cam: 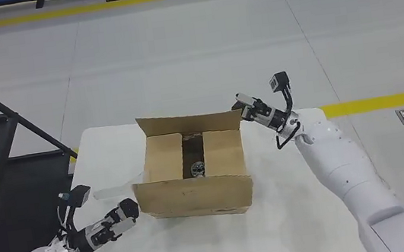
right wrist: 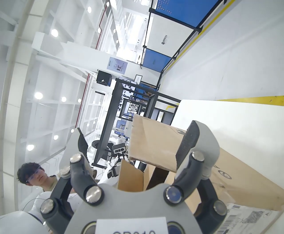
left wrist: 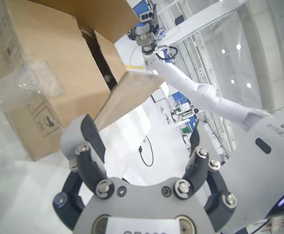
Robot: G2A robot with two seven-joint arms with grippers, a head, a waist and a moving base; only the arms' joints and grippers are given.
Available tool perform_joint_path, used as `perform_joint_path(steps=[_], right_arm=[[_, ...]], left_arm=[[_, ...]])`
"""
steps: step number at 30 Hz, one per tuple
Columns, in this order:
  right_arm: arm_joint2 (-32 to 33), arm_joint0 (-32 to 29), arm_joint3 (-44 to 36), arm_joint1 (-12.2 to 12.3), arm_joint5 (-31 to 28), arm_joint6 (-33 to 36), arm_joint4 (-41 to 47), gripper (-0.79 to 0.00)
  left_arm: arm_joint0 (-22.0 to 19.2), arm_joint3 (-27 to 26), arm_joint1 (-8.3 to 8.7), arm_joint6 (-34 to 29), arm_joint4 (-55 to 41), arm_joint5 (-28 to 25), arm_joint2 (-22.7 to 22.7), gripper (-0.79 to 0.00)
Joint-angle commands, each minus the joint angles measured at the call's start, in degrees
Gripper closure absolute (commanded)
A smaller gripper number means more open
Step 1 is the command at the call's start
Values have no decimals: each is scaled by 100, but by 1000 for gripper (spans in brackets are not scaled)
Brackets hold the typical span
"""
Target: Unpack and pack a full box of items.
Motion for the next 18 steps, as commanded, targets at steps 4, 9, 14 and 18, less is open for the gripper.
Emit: perform_joint_path(steps=[4, 9, 14, 18], right_arm=[[99, -62, -438, 108, 138, 502, 141, -785], [139, -222, -1063, 323, 343, 707, -128, -785], [101, -397, -1577, 524, 671, 1035, -488, -785], [65, -510, -1777, 632, 1084, 1447, -603, -785]], left_arm=[[-25, -324, -80, 872, 1020, 263, 196, -785], [-178, -428, -146, 1408, 1801, 596, 405, -785], [-297, -471, -204, 1793, 2241, 799, 580, -785], [-358, -479, -248, 2043, 2448, 919, 703, -785]])
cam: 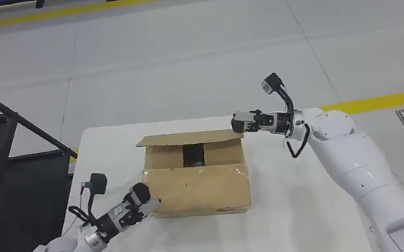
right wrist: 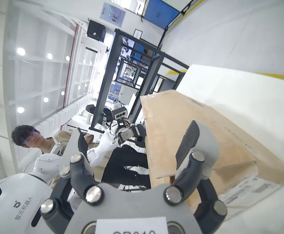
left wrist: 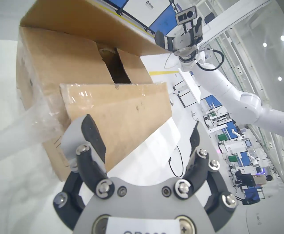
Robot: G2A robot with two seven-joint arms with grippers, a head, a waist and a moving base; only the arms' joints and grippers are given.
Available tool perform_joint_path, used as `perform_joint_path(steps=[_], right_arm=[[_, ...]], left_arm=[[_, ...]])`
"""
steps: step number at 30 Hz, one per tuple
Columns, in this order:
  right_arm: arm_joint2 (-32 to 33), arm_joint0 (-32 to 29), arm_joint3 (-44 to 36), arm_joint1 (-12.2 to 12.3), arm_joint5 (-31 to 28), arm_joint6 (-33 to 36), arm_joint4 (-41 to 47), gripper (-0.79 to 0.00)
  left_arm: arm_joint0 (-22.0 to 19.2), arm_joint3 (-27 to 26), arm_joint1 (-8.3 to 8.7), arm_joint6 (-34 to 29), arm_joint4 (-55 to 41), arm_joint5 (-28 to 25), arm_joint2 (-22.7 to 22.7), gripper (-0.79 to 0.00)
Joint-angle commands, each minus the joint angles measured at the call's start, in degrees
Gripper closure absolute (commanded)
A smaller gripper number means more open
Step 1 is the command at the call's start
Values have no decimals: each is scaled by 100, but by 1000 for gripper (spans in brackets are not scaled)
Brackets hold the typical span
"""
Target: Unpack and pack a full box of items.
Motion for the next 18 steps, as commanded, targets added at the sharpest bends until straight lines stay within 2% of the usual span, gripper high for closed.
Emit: perform_joint_path(steps=[1, 9, 13, 18], right_arm=[[-19, -24, -30, 35, 227, 227, -38, -785], [-222, -147, -253, 38, 1246, 388, -217, -785], [-280, -281, -386, 17, 1549, 309, -122, -785], [-220, -448, -552, 26, 1646, 529, 217, -785]], left_arm=[[-46, 17, -19, 55, 51, 38, 65, -785], [-156, 40, -62, 65, 130, 59, 194, -785], [-190, 54, -77, 59, 159, 75, 221, -785], [-207, 45, -92, 100, 209, 112, 211, -785]])
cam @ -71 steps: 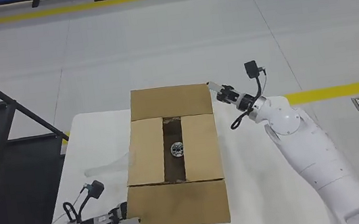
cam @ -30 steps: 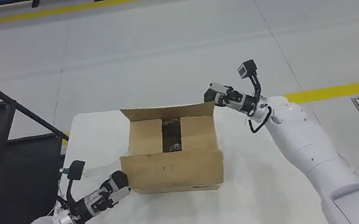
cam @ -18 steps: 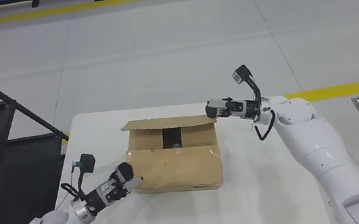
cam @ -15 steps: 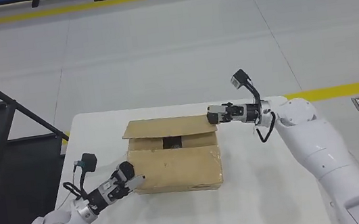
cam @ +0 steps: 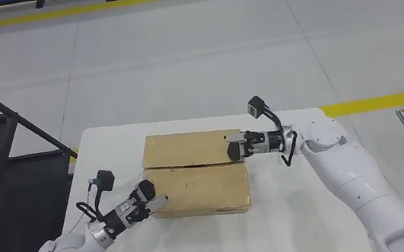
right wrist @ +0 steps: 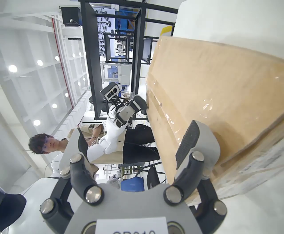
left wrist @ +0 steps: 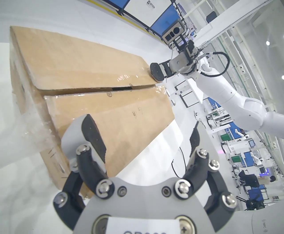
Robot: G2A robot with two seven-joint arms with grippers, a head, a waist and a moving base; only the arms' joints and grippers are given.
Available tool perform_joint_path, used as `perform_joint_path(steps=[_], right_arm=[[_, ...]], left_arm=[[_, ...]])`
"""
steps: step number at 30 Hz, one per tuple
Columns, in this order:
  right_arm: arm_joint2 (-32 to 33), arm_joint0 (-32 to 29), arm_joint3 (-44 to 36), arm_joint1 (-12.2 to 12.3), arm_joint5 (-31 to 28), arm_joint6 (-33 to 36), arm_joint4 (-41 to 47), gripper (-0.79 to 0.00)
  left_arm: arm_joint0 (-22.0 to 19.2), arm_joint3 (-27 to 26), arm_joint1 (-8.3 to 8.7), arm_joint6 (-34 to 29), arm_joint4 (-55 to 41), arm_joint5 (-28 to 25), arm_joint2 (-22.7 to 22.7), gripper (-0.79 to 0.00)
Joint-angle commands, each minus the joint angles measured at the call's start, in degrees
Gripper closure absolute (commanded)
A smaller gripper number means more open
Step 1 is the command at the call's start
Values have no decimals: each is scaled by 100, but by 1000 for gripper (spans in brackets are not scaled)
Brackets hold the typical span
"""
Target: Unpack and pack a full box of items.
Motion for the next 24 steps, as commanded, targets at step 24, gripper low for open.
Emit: perform_joint_path(steps=[24], right_arm=[[155, -828, -1199, 219, 536, -603, -564, -785]], left_arm=[[892, 66, 43, 1064, -290, 341, -1527, -785]])
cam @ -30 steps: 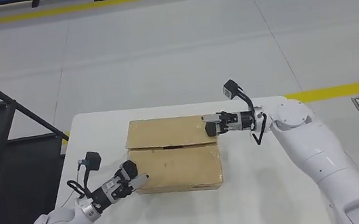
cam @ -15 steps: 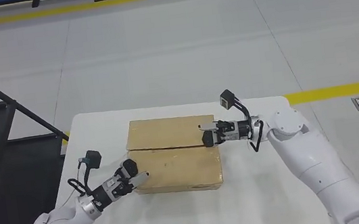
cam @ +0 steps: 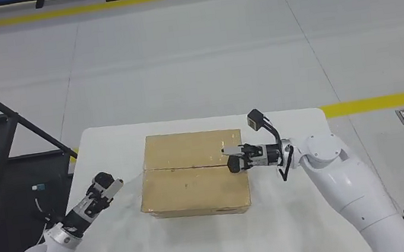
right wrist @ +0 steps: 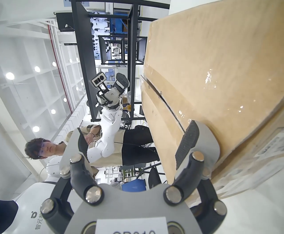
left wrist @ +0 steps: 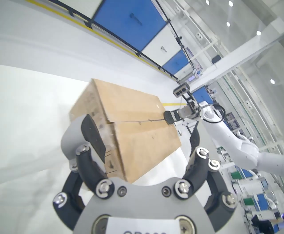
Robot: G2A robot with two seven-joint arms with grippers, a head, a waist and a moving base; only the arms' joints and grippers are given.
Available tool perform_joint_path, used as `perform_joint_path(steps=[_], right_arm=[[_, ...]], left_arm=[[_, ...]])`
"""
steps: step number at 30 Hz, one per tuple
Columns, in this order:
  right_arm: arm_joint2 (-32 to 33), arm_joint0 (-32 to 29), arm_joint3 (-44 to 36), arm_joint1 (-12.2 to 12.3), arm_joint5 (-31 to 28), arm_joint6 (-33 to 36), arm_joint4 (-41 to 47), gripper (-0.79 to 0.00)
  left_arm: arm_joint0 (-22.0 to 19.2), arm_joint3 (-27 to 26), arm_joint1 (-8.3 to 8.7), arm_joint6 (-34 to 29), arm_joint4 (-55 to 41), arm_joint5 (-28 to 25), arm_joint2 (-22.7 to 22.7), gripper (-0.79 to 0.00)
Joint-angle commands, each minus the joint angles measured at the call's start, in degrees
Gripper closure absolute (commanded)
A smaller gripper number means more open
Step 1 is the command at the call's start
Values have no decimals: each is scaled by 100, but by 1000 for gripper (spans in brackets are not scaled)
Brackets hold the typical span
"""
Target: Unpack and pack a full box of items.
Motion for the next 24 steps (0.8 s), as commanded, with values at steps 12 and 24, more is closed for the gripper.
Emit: perform_joint_path(steps=[12, 24], right_arm=[[1, 3, 5, 0, -3, 5, 3, -785], [1, 3, 5, 0, -3, 5, 3, -785]], left_arm=[[417, -41, -18, 474, 28, 413, -340, -785], [634, 677, -240, 59, -2702, 1006, 308, -785]])
